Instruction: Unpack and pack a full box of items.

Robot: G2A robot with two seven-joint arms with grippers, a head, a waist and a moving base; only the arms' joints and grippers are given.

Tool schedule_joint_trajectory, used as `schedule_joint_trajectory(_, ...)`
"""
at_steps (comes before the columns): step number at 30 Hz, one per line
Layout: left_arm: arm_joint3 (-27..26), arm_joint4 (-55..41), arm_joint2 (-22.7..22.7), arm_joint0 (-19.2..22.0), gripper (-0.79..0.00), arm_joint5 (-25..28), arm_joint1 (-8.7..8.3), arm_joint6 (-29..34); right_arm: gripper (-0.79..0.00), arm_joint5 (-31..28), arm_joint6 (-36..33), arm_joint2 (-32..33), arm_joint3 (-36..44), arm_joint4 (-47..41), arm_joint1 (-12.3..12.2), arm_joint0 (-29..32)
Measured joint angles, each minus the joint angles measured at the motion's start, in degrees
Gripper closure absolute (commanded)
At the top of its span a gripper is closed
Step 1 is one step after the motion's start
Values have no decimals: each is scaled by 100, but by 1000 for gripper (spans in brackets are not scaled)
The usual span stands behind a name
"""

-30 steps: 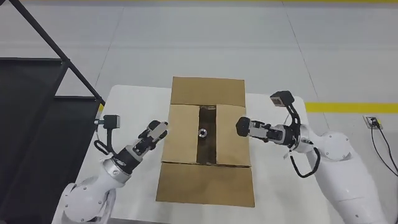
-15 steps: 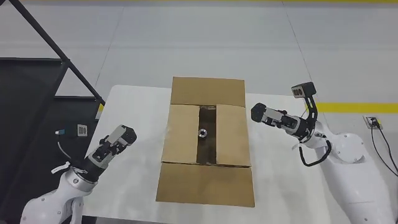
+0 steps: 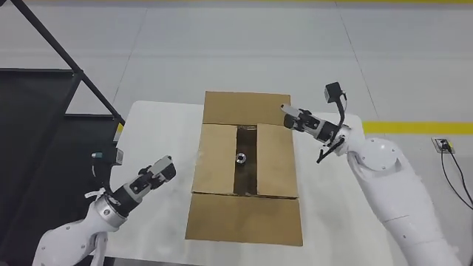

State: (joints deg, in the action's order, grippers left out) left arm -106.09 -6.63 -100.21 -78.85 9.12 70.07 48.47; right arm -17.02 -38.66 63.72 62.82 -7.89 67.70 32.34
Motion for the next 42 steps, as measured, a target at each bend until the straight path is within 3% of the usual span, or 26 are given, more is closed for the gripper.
schedule_joint_trajectory(7,444,-81,-272,-280,-785,157,-133,1053,-785,-42,1107,-662,-1835,358,379,-1067)
schedule_joint_trajectory(12,665,-64,-262,-321,-785,275,-245,2115,-785,-159,1022,-928,-2950,161,642,-1604)
schedule_joint_trajectory(21,880,348,351,-66,-785,356,-357,2933,-785,-391,448,-1168,-4229,-223,1045,-2100)
schedule_joint_trajectory(30,1044,122,790,169,-785,359,-412,2995,-785,-907,-142,-1024,-4725,-688,1196,-2266)
schedule_joint_trajectory(42,805,-801,961,232,-785,301,-439,2398,-785,-1474,-684,-696,-4874,-1099,1124,-2337)
